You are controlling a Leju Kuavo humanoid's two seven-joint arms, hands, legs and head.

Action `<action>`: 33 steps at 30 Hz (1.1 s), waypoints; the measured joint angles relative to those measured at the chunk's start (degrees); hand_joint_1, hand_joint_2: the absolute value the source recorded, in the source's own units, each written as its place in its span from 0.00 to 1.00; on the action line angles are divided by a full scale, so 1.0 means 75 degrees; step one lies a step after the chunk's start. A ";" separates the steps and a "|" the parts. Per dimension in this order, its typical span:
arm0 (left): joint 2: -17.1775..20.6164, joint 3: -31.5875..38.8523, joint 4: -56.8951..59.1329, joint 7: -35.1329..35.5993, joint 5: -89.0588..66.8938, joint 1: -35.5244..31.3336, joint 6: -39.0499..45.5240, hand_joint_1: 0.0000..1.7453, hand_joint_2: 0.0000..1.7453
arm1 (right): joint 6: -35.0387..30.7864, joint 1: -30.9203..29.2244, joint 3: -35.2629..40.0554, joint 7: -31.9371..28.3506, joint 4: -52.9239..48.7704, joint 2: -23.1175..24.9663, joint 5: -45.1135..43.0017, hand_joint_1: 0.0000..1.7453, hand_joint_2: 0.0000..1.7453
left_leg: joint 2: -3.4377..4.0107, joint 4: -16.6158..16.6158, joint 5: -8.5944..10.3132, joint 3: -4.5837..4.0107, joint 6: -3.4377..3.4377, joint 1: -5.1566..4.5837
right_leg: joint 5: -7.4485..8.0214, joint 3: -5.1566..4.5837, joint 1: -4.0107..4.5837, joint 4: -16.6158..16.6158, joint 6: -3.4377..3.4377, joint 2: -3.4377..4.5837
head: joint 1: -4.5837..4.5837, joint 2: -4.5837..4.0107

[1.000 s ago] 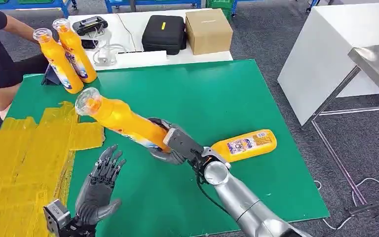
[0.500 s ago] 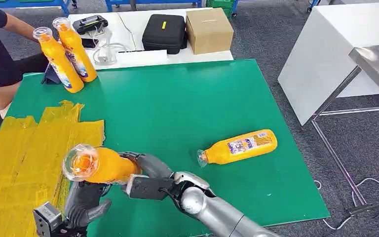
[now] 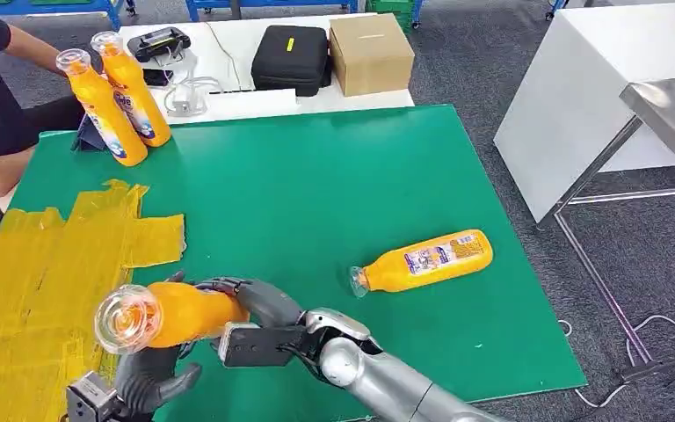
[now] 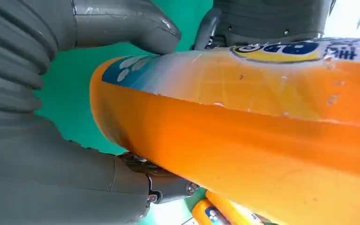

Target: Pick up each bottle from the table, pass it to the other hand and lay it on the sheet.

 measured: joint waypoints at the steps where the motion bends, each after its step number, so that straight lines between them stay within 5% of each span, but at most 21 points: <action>1: -0.0006 0.0000 -0.0003 -0.0011 -0.0078 0.0000 0.0072 0.00 1.00 | -0.0003 0.0000 0.0000 -0.0003 0.0000 0.0000 0.0000 1.00 1.00 | 0.0000 0.0000 0.0000 0.0000 0.0000 0.0000 | 0.0000 0.0000 0.0000 0.0000 0.0000 0.0000 | 0.0000 0.0000; 7: -0.0032 -0.0006 -0.0017 -0.0123 -0.0545 0.0001 0.0408 0.00 1.00 | -0.0006 -0.0003 0.0003 -0.0006 0.0000 0.0000 0.0023 1.00 1.00 | 0.0000 0.0000 0.0000 0.0000 0.0000 0.0000 | 0.0000 0.0000 0.0000 0.0000 0.0000 0.0000 | 0.0000 0.0000; 13: -0.0274 -0.0070 -0.0198 -0.0204 -0.1904 -0.0160 0.2212 0.00 1.00 | -0.0035 0.0182 0.0143 -0.0026 0.0026 0.0012 0.0093 1.00 1.00 | -0.0009 0.0000 0.0001 -0.0004 -0.0001 0.0001 | 0.0000 0.0005 0.0002 0.0000 0.0000 -0.0007 | 0.0009 0.0000; 14: -0.0303 -0.0073 -0.0260 -0.0210 -0.2166 -0.0142 0.2545 0.09 1.00 | -0.0038 0.0205 0.0143 -0.0023 0.0029 0.0009 0.0108 1.00 1.00 | -0.0008 0.0000 0.0001 -0.0006 -0.0001 -0.0001 | 0.0000 0.0001 0.0000 0.0000 0.0000 -0.0005 | -0.0012 0.0000; 15: -0.0341 -0.0108 -0.0291 -0.0213 -0.2458 -0.0115 0.2923 0.93 1.00 | -0.0044 0.0193 0.0140 -0.0009 0.0041 0.0006 0.0134 1.00 1.00 | -0.0002 0.0001 0.0001 -0.0007 -0.0001 0.0000 | 0.0000 -0.0004 0.0001 0.0000 0.0000 -0.0005 | -0.0006 0.0000; 16: -0.0440 -0.0163 -0.0327 -0.0213 -0.2632 -0.0097 0.3277 1.00 1.00 | -0.0050 0.0192 0.0140 -0.0009 0.0052 0.0006 0.0149 1.00 1.00 | 0.0009 0.0001 0.0001 -0.0007 -0.0001 0.0001 | 0.0001 -0.0006 0.0002 0.0000 -0.0001 -0.0002 | 0.0000 0.0000; 21: -0.0694 -0.0242 -0.0583 -0.0189 -0.2442 -0.0084 0.4412 1.00 1.00 | -0.0090 0.0271 0.0250 -0.0012 0.0122 0.0049 0.0323 1.00 1.00 | 0.0015 0.0001 0.0000 -0.0007 -0.0002 0.0000 | 0.0001 -0.0010 0.0002 -0.0001 -0.0001 -0.0001 | -0.0003 0.0000; 33: -0.0784 -0.0207 -0.0653 -0.0172 -0.1713 -0.0045 0.3945 1.00 1.00 | -0.0181 0.0396 0.0426 -0.0026 0.0426 0.0175 0.0414 1.00 1.00 | 0.0021 0.0001 0.0000 -0.0009 -0.0002 0.0001 | 0.0001 -0.0016 0.0003 -0.0001 -0.0001 0.0002 | -0.0003 0.0000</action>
